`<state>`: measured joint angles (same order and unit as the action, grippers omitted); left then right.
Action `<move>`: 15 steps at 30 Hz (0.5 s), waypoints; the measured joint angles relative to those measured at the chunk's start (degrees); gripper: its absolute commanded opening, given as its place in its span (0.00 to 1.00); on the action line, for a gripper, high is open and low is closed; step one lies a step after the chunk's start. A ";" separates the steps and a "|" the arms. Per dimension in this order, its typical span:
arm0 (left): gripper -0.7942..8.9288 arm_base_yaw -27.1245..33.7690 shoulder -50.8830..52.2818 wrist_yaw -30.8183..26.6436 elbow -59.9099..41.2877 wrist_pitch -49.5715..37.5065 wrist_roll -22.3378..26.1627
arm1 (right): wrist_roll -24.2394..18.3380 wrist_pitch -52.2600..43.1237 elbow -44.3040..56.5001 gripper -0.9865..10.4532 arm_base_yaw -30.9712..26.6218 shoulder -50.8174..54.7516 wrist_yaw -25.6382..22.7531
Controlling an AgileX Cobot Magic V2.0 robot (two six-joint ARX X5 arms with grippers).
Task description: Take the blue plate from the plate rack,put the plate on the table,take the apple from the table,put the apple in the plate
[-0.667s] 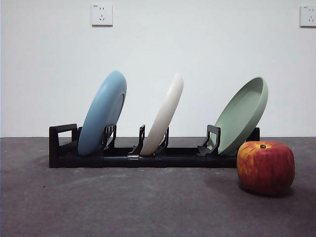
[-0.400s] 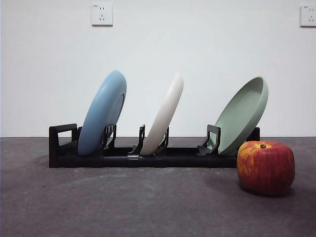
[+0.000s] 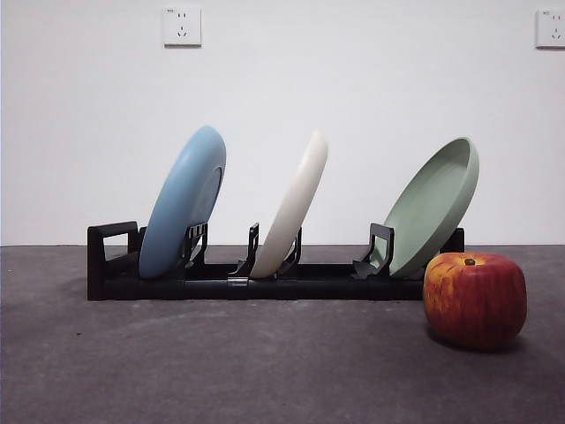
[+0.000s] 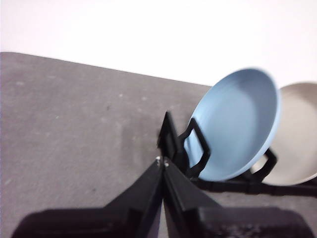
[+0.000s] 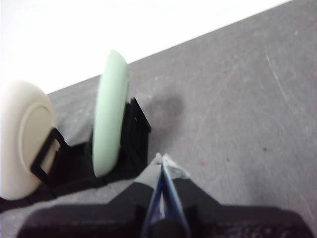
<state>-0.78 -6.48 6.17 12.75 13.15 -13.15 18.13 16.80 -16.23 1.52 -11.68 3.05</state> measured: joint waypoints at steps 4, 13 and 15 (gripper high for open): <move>0.07 -0.02 -6.47 0.48 6.62 1.66 -0.04 | 0.02 2.51 -7.96 0.08 0.00 -7.21 1.22; 0.07 0.00 -23.41 9.64 23.10 2.45 3.10 | -2.73 7.52 -26.88 0.09 0.00 -23.65 11.17; 0.08 0.00 -27.19 12.61 26.69 3.50 3.37 | -4.17 9.75 -30.86 0.09 0.00 -27.12 13.40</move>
<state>-0.78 -33.67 18.79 39.44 16.64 -9.78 13.96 26.55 -47.09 1.52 -38.81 16.45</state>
